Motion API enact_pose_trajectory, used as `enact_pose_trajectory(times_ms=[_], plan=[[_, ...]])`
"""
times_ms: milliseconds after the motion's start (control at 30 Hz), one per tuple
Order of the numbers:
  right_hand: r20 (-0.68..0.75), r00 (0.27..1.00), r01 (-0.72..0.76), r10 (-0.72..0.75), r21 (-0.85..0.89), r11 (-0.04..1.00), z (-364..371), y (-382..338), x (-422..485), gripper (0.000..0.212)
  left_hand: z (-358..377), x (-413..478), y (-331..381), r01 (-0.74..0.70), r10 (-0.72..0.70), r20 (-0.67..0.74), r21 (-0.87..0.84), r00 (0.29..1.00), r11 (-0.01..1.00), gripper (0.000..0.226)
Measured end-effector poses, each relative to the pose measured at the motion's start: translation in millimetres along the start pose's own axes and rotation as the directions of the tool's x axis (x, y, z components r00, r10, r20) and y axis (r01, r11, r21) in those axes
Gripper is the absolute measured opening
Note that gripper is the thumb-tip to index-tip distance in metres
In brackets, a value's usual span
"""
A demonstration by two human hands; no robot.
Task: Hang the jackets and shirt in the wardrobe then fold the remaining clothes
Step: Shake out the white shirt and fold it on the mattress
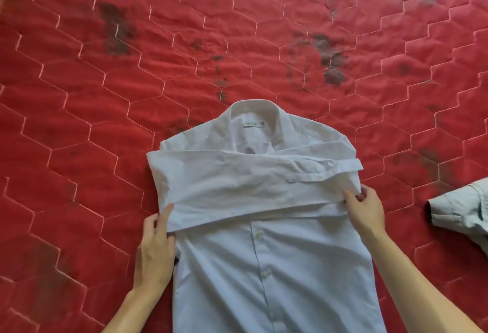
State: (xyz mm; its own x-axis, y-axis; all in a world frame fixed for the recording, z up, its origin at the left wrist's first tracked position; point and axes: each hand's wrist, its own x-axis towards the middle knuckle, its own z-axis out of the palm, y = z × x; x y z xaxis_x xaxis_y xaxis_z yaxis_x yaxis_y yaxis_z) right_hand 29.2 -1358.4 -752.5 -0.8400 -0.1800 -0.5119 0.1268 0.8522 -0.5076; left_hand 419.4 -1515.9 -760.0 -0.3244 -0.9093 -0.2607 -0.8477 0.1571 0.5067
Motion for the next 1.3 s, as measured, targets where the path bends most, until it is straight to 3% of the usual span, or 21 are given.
enact_pose_trajectory(times_ms=[100,167,300,433,533,633,733,867,933,1033,1233,1300], plan=[[0.012,0.998,-0.058,0.06,-0.1,0.993,-5,19,-11,0.059,-7,1,4,0.25,-0.286,-0.143,-0.227,0.948,0.941,0.052],[0.092,0.991,-0.077,0.096,-0.185,0.98,-11,39,-20,0.074,-9,-1,-2,0.383,-0.43,-0.14,-0.271,0.892,0.883,0.041],[0.207,0.965,-0.069,0.163,-0.399,0.914,-27,82,-47,0.086,-10,-27,-16,0.511,-0.498,0.127,-0.098,0.858,0.854,0.035],[0.079,0.973,-0.154,0.216,-0.475,0.867,-41,122,-74,0.098,3,-90,-15,0.527,-0.422,0.434,-0.154,0.796,0.836,0.033],[0.22,0.954,-0.098,0.204,-0.415,0.905,-57,156,-87,0.075,23,-148,-24,0.554,-0.43,0.534,-0.089,0.728,0.828,0.052],[0.486,0.84,-0.028,0.24,-0.402,0.915,-78,195,-95,0.056,46,-200,-34,0.666,-0.527,0.54,-0.085,0.656,0.741,0.067],[0.619,0.724,-0.067,0.304,-0.375,0.924,-99,221,-110,0.033,59,-240,-34,0.721,-0.556,0.571,-0.096,0.604,0.686,0.05],[0.656,0.668,-0.09,0.352,-0.398,0.913,-117,256,-134,0.038,62,-280,-37,0.726,-0.535,0.669,-0.012,0.517,0.687,0.038],[0.654,0.68,-0.084,0.332,-0.38,0.921,-121,271,-144,0.032,62,-295,-43,0.707,-0.531,0.683,0.03,0.502,0.707,0.038],[0.627,0.73,-0.119,0.273,-0.277,0.953,-126,281,-165,0.019,54,-313,-48,0.72,-0.526,0.639,-0.063,0.561,0.691,0.032],[0.487,0.849,-0.227,0.203,-0.009,0.974,-149,272,-194,0.023,-2,-322,-49,0.826,-0.526,0.65,-0.323,0.548,0.461,0.033],[0.476,0.865,-0.18,0.16,-0.003,0.984,-157,259,-197,0.027,-21,-312,-48,0.825,-0.528,0.635,-0.401,0.564,0.398,0.038]])
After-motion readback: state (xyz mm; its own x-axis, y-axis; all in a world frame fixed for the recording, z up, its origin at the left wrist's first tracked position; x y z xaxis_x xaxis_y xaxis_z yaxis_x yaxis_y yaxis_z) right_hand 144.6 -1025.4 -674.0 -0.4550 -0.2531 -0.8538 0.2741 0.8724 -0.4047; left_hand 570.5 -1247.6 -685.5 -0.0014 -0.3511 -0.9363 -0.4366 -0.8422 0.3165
